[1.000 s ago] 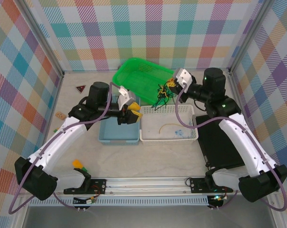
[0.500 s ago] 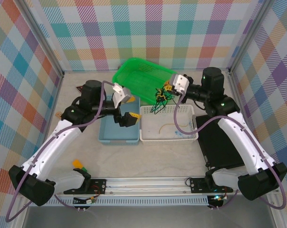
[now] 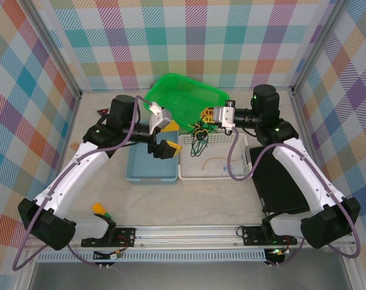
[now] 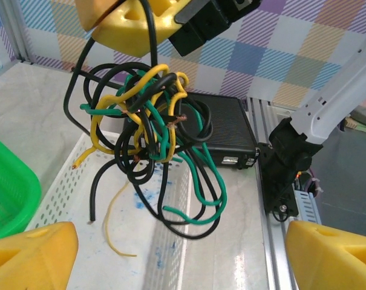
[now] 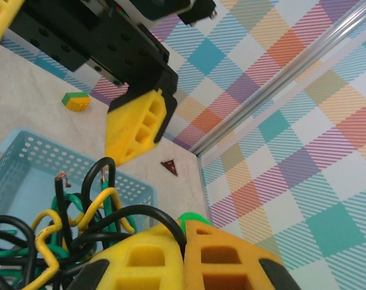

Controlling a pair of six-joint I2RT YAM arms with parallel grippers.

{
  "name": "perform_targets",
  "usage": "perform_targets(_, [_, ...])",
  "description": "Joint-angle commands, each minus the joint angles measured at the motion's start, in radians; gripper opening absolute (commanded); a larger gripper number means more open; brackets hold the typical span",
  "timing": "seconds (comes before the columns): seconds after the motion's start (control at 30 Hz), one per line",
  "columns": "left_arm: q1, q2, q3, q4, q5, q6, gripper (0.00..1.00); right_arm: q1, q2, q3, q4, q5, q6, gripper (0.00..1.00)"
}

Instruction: Untangle the cables

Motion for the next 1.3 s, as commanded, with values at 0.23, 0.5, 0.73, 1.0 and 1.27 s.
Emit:
perform_targets(0.23, [-0.087, 0.074, 0.041, 0.112, -0.002, -0.016, 0.80, 0.037, 0.008, -0.001, 0.054, -0.064, -0.008, 0.00])
perform_targets(0.5, [-0.113, 0.093, 0.031, 0.226, -0.090, -0.117, 0.68, 0.062, -0.001, -0.026, 0.091, -0.012, 0.034, 0.00])
perform_targets(0.73, [-0.126, 0.124, 0.029, 0.307, -0.101, -0.178, 0.49, 0.080, -0.020, -0.054, 0.123, 0.059, 0.089, 0.00])
perform_targets(1.0, [-0.150, 0.135, 0.045, 0.332, -0.140, -0.231, 0.69, 0.097, -0.044, -0.082, 0.144, 0.247, 0.185, 0.00])
perform_targets(1.27, [-0.158, 0.055, 0.003, 0.276, -0.130, -0.229, 0.83, 0.097, -0.044, -0.081, 0.137, 0.316, 0.216, 0.00])
